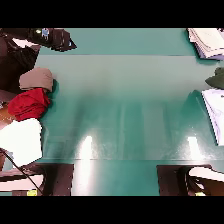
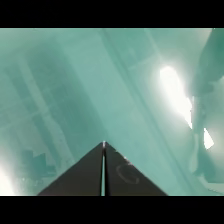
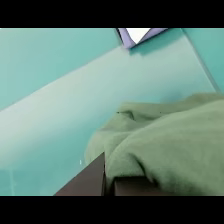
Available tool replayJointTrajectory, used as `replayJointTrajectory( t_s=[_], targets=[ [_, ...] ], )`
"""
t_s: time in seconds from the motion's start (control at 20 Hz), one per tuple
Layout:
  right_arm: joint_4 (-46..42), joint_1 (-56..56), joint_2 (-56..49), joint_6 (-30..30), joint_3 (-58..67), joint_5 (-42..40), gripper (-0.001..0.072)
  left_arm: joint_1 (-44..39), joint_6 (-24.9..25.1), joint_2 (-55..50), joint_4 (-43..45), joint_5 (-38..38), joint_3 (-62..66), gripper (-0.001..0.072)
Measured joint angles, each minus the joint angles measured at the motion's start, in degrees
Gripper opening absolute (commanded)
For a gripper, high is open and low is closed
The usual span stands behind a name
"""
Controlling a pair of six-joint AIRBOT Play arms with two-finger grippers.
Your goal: Fold the shirts.
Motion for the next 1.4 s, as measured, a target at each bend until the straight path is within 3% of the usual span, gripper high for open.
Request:
replayJointTrajectory(
  t_s=[0.2,0.45,0.55,0.6,0.65,0.85,1.05,1.1,1.15,1.2,1.4],
  targets=[
    [-9.1,-0.6,2.9,5.1,-1.3,7.1,0.0013,0.0,1.3,0.0,0.0,-0.1,0.0,0.0026],
    [-23.6,-0.8,8.7,8.0,-11.7,11.5,0.0028,0.0,2.4,0.0,-0.1,-0.8,0.0,0.0026],
    [-30.7,-0.9,11.2,8.5,-16.6,12.5,0.0366,0.0,2.7,0.0,-0.1,-0.9,0.0,0.0026],
    [-34.1,-0.9,12.4,8.6,-19.0,12.9,0.0488,0.0,2.8,0.0,-0.1,-1.1,0.0,0.0027],
    [-37.2,-0.9,13.3,8.8,-21.2,13.2,0.0495,0.0,3.0,0.0,-0.1,-1.1,0.0,0.0027],
    [-46.0,-0.9,15.7,9.1,-27.3,14.1,0.0461,0.0,3.3,0.0,-0.1,-1.2,0.0,0.0027],
    [-42.2,1.9,16.6,9.8,-29.2,14.4,0.0427,0.0,3.4,0.0,-0.2,-1.1,0.0,0.0027],
    [-39.4,3.5,16.8,9.9,-29.4,14.4,0.0306,0.0,3.4,0.0,-0.2,-1.1,0.0,0.0027],
    [-36.6,5.4,16.8,9.9,-29.5,14.3,0.0119,0.0,3.4,0.0,-0.2,-1.1,0.0,0.0027],
    [-33.8,7.7,16.9,10.0,-29.6,14.1,0.0016,0.0,3.4,0.0,-0.2,-1.1,0.0,0.0027],
    [-27.8,18.9,17.0,10.1,-29.9,13.4,0.0016,0.0,3.5,0.0,-0.3,-0.3,0.0,0.0027]
  ],
)
